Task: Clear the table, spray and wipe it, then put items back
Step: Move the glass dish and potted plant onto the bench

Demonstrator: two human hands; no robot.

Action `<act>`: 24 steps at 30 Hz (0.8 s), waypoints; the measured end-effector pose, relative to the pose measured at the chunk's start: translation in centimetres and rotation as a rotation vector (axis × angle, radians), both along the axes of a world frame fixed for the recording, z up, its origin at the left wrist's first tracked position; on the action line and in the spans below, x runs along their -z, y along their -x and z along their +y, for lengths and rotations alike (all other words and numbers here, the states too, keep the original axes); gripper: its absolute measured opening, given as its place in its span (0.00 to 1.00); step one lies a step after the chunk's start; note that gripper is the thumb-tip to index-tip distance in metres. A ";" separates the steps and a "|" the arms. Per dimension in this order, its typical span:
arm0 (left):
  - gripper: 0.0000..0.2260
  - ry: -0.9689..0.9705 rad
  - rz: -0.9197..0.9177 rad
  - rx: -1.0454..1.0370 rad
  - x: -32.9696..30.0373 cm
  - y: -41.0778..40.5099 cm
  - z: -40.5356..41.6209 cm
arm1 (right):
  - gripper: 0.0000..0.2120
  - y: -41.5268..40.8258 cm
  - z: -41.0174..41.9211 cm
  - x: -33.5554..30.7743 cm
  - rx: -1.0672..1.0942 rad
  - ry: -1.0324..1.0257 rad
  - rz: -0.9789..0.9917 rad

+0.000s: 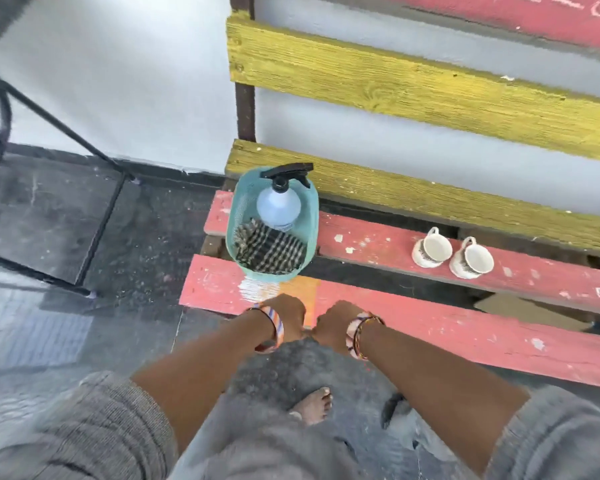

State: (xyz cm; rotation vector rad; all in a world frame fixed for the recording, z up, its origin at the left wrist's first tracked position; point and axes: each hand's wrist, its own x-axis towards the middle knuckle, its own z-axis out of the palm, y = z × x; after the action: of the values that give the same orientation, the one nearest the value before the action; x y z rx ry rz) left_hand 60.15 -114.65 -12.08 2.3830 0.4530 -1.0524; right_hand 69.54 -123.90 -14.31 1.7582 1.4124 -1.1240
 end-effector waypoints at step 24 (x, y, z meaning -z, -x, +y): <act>0.11 -0.486 -0.766 -0.662 -14.1 29.0 41.0 | 0.15 28.5 43.7 -15.6 0.199 -1.193 -0.020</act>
State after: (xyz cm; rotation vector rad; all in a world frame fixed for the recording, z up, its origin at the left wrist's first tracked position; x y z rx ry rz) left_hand 31.11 -73.63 2.06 2.4866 1.1654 0.2982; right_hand 41.04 -80.25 1.29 2.6989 2.1409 -0.2535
